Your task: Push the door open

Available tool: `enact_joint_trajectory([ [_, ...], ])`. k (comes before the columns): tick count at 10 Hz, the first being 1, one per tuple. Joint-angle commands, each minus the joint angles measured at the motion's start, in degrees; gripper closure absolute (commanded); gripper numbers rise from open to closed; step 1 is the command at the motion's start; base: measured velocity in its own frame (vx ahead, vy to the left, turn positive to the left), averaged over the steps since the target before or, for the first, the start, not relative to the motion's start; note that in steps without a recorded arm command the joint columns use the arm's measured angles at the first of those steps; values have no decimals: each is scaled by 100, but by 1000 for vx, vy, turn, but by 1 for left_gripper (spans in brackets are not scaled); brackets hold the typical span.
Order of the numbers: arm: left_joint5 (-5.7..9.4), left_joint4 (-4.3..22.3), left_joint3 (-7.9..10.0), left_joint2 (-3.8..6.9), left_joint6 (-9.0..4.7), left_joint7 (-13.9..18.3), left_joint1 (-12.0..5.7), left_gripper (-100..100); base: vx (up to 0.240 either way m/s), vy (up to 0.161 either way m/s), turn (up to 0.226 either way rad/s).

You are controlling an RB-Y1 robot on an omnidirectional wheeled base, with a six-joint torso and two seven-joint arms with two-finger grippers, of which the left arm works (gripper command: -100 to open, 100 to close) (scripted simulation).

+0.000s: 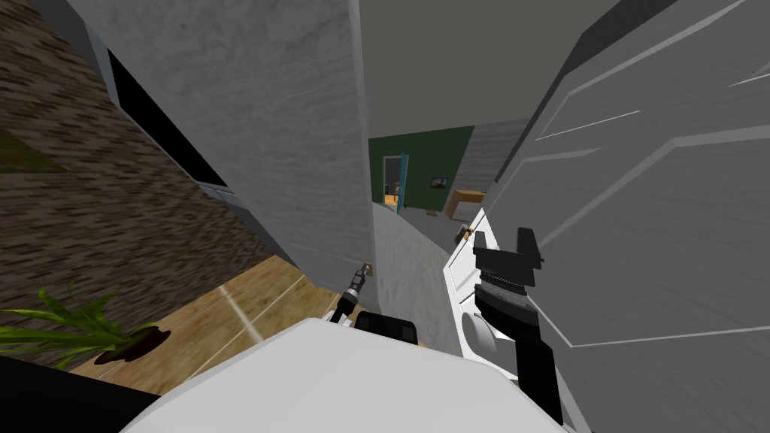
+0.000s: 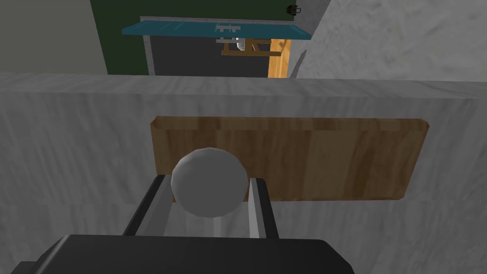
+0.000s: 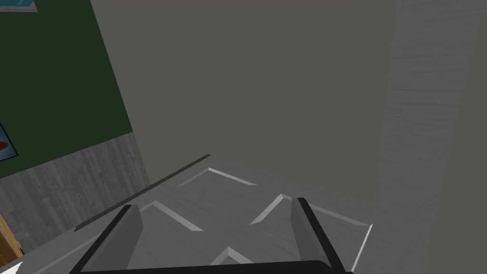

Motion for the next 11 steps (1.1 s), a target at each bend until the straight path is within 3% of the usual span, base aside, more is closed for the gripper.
enact_joint_trajectory([
  [1,61,-19,170,44,8,-64,-19,100,196,-86,64],
  [3,117,17,310,65,13,-107,-60,100,178,-59,96],
  [4,98,-86,213,41,43,-68,21,-100,-32,-50,63],
  [11,118,-223,151,-34,23,-24,169,-100,-181,-26,23],
])
